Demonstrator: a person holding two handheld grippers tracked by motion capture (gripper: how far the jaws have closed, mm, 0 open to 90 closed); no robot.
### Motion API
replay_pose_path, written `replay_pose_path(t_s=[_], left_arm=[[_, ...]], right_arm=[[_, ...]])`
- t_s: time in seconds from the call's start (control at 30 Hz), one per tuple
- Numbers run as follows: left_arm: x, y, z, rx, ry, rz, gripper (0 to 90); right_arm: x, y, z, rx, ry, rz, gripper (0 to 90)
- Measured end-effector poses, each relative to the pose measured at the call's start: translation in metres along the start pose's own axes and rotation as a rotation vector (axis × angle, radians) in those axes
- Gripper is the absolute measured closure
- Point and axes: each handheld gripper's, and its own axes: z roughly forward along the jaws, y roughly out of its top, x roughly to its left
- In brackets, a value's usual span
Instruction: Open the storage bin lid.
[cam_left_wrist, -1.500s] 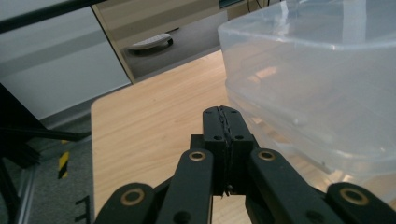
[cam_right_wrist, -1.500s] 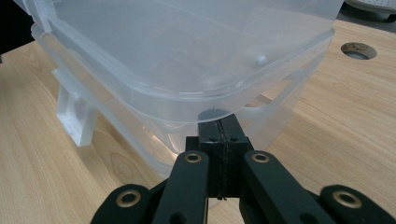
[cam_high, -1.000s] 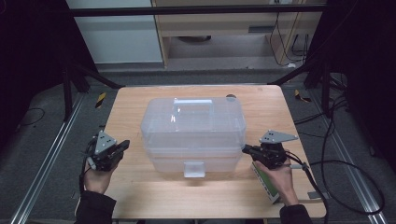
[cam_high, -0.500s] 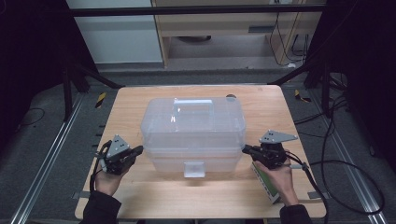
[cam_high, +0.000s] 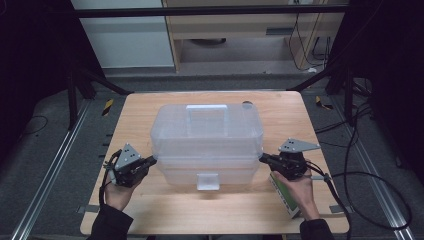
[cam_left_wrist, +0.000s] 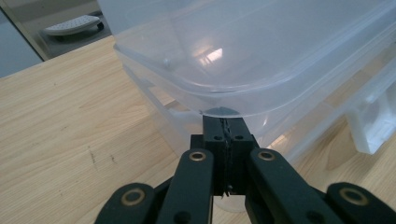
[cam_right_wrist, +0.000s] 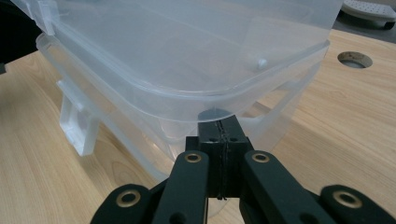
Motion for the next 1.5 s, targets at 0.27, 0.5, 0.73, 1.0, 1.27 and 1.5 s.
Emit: replay_pose_path(t_s=[0.27, 0.5, 0.73, 1.0, 1.27, 1.5], left_arm=[[0.0, 0.008, -0.004, -0.027, 0.02, -0.006, 89.2], [0.004, 0.013, -0.005, -0.044, 0.024, -0.018, 89.2], [0.007, 0.021, -0.002, -0.055, 0.03, -0.022, 89.2], [0.011, 0.033, -0.002, -0.055, 0.043, -0.006, 89.2], [0.014, 0.037, 0.001, -0.075, 0.041, -0.028, 89.2], [0.015, 0.037, 0.002, -0.087, 0.04, -0.035, 89.2]], right_arm=[[-0.002, 0.008, -0.003, -0.033, 0.0, 0.002, 90.0], [-0.003, 0.015, -0.005, -0.044, -0.009, -0.008, 90.0], [-0.005, 0.021, -0.006, -0.052, -0.004, -0.009, 90.0], [-0.008, 0.031, -0.006, -0.068, -0.003, -0.017, 90.0], [-0.01, 0.036, -0.008, -0.087, -0.005, -0.02, 90.0], [-0.01, 0.037, -0.008, -0.098, 0.004, -0.023, 90.0]])
